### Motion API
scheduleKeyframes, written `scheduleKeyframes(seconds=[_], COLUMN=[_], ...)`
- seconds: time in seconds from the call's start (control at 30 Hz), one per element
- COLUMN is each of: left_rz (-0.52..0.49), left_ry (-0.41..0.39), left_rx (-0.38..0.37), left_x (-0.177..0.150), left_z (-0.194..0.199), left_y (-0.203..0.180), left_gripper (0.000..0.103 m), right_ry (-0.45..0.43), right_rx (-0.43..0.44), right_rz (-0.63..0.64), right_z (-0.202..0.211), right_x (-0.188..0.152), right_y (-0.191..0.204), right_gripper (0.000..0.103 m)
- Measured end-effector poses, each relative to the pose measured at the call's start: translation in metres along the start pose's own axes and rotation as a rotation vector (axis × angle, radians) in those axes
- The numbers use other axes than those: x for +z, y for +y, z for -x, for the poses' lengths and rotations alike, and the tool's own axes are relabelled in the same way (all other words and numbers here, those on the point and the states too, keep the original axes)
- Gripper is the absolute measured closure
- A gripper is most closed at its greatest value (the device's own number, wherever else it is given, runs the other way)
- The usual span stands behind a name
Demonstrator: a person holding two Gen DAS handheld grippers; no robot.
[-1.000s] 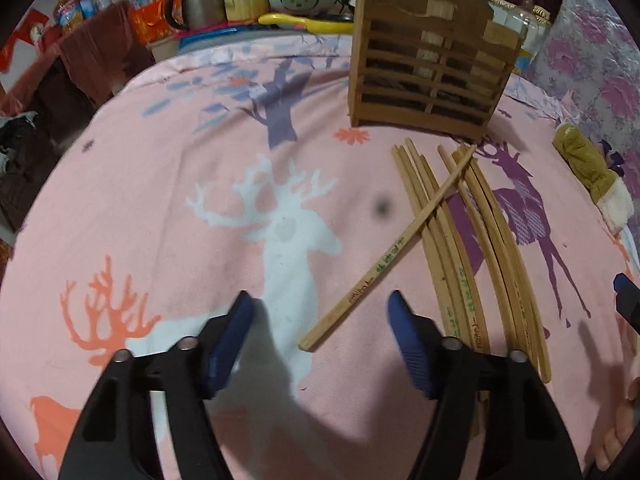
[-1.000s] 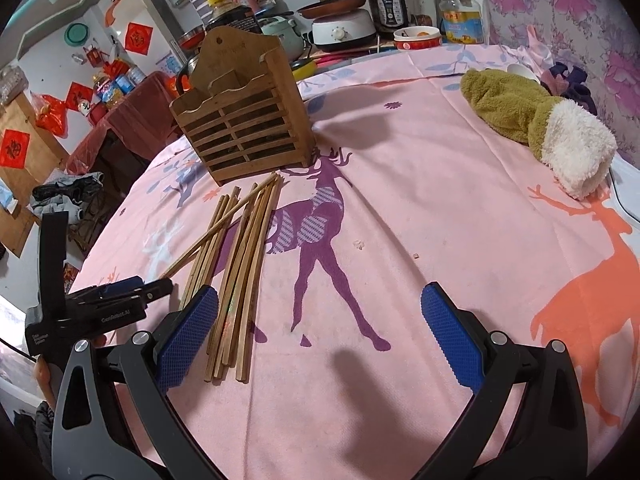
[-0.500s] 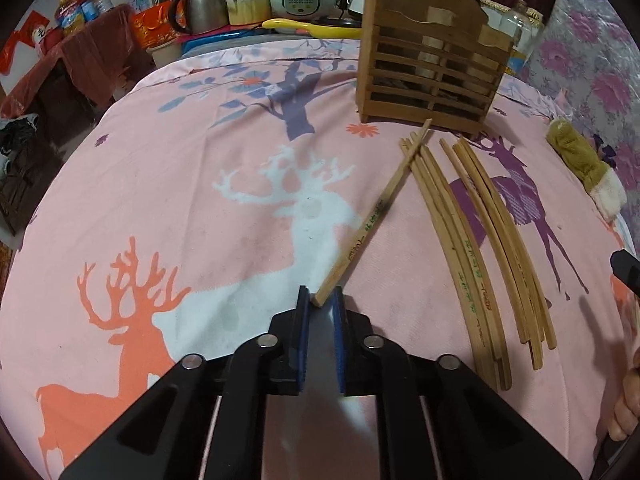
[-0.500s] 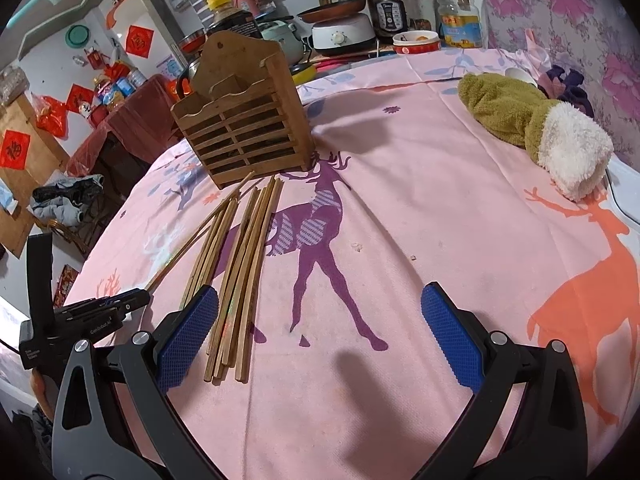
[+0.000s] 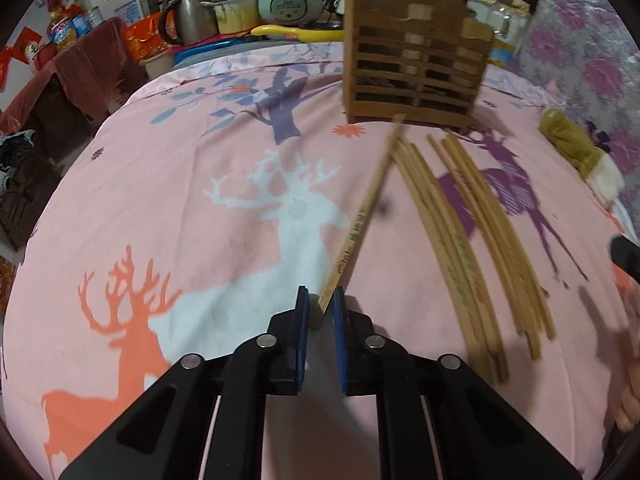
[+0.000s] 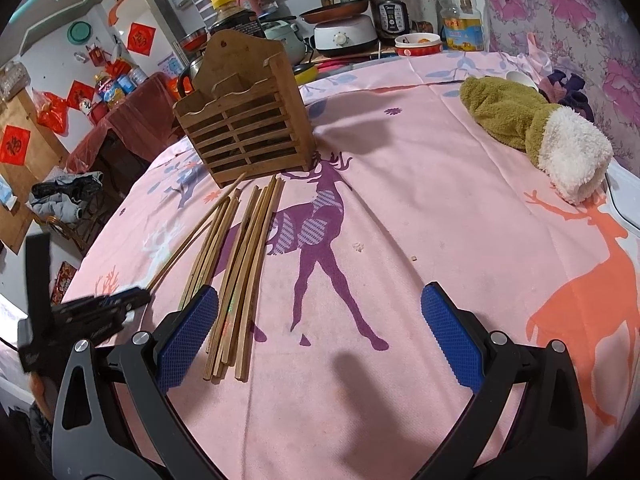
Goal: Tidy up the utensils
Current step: 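Close the left gripper on one bamboo chopstick and lift it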
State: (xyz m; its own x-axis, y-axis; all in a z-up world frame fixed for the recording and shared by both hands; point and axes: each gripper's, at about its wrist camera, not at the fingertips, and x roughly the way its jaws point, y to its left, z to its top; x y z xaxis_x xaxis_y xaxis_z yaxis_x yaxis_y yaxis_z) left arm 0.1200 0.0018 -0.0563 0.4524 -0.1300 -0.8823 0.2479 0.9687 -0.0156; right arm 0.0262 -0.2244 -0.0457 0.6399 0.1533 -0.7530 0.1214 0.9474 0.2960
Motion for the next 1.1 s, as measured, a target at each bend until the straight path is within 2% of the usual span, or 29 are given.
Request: scheduleKeyframes(seconds=[0.07, 0.23, 0.33, 0.43, 0.57, 0.67, 0.77, 0.8, 0.87, 0.97, 1.1], left_rz=[0.014, 0.121, 0.107, 0.093, 0.105, 0.111, 0.108, 0.107, 0.108, 0.111, 0.107], left_ry=[-0.016, 0.032, 0.029, 0.025, 0.028, 0.029, 0.028, 0.028, 0.029, 0.029, 0.029], left_rx=[0.006, -0.042, -0.022, -0.001, -0.014, -0.020, -0.017, -0.016, -0.017, -0.021, -0.019], left_x=[-0.005, -0.005, -0.006, -0.006, -0.005, -0.005, -0.005, -0.005, -0.006, -0.006, -0.006], left_z=[0.007, 0.001, 0.000, -0.001, -0.001, -0.001, -0.001, -0.001, -0.001, 0.000, 0.000], left_y=[0.004, 0.028, 0.025, 0.021, 0.024, 0.024, 0.024, 0.024, 0.024, 0.024, 0.024], left_gripper=[0.093, 0.092, 0.092, 0.092, 0.092, 0.092, 0.092, 0.091, 0.091, 0.091, 0.090], right_ry=[0.002, 0.034, 0.063, 0.114, 0.200, 0.190, 0.150, 0.150, 0.141, 0.115, 0.132], right_rx=[0.004, 0.039, 0.052, 0.028, -0.015, -0.092, -0.182, -0.161, -0.073, 0.021, 0.022], right_rz=[0.002, 0.046, 0.093, 0.154, 0.289, 0.403, 0.347, 0.290, 0.214, 0.172, 0.184], right_z=[0.000, -0.003, -0.008, -0.018, -0.034, -0.034, -0.029, -0.027, -0.019, -0.008, -0.013], right_x=[-0.001, -0.005, -0.010, -0.016, -0.031, -0.040, -0.026, -0.020, -0.012, -0.009, -0.012], right_y=[0.001, 0.010, 0.019, 0.030, 0.049, 0.058, 0.035, 0.021, 0.005, -0.001, 0.002], right_gripper=[0.006, 0.006, 0.006, 0.011, 0.020, 0.028, 0.044, 0.054, 0.056, 0.056, 0.056])
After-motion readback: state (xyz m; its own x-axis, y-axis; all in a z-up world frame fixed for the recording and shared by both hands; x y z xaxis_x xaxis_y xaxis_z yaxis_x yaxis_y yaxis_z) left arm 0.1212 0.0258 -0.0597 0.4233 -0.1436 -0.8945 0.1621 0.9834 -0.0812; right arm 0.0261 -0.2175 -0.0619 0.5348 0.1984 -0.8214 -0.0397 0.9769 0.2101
